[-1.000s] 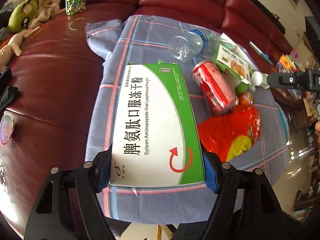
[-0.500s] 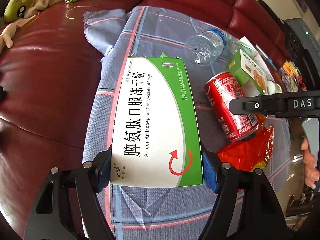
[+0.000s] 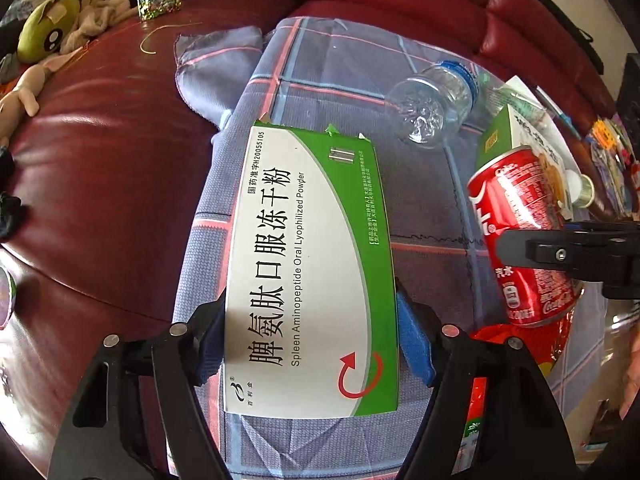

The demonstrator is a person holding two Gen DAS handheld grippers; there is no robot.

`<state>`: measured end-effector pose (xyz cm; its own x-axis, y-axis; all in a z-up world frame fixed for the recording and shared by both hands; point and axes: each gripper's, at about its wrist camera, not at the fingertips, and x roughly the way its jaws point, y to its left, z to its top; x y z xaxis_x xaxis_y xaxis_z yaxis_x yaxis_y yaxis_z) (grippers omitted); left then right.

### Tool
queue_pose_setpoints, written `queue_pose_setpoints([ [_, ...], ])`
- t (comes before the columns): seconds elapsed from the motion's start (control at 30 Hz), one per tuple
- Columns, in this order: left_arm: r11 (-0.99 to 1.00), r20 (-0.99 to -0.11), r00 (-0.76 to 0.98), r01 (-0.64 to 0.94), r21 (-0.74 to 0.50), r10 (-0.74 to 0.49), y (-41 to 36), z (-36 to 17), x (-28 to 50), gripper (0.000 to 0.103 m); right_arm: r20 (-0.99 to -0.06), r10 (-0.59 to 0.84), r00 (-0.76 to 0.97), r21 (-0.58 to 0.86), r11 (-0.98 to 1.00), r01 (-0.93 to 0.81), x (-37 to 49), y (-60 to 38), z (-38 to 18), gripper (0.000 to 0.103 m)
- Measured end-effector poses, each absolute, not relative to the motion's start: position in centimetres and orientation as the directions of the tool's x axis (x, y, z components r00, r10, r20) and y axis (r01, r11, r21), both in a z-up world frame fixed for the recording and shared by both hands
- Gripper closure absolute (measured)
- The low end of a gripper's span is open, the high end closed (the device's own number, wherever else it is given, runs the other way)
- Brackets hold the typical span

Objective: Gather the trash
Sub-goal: 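Grasp the white-green medicine box with the left tool while the right tool grasps the red can, then carry box and can over the teal bin and open both tools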

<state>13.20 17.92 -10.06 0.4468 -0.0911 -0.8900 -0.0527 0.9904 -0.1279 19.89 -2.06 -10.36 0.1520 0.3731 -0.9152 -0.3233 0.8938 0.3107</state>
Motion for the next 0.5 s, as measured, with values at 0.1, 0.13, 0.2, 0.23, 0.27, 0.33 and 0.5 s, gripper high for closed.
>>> queue_pose_setpoints([
  [0.1, 0.989, -0.868, 0.488, -0.054, -0.136, -0.092, 17.4, -7.6, 12.6, 0.031, -0.891, 0.402, 0.211, 0.327, 0.890, -0.317, 19.3, -4.2, -7.5, 0.049],
  [0.13, 0.990, -0.857, 0.506, -0.049, -0.134, -0.091, 17.1, -6.6, 12.4, 0.031, -0.881, 0.413, 0.231, 0.336, 0.889, -0.311, 19.1, -5.3, -6.5, 0.049],
  [0.2, 0.990, -0.835, 0.540, -0.023, -0.141, -0.106, 16.0, -4.4, 12.0, 0.031, -0.862, 0.431, 0.267, 0.355, 0.889, -0.291, 18.6, -7.8, -4.9, 0.049],
  [0.23, 0.989, -0.825, 0.552, 0.000, -0.145, -0.121, 15.2, -3.4, 11.9, 0.031, -0.853, 0.434, 0.290, 0.359, 0.891, -0.278, 18.3, -9.4, -4.1, 0.049],
  [0.27, 0.989, -0.817, 0.561, 0.025, -0.148, -0.136, 14.2, -2.5, 11.8, 0.031, -0.848, 0.433, 0.307, 0.362, 0.894, -0.263, 18.2, -10.8, -3.6, 0.049],
  [0.33, 0.985, -0.800, 0.574, 0.083, -0.154, -0.174, 11.7, -0.8, 11.7, 0.031, -0.841, 0.418, 0.344, 0.366, 0.907, -0.208, 17.7, -14.8, -2.9, 0.049],
  [0.5, 0.952, -0.774, 0.562, 0.246, -0.182, -0.293, 3.6, 1.7, 12.4, 0.030, -0.832, 0.359, 0.424, 0.370, 0.927, -0.059, 16.0, -24.8, -2.9, 0.049],
])
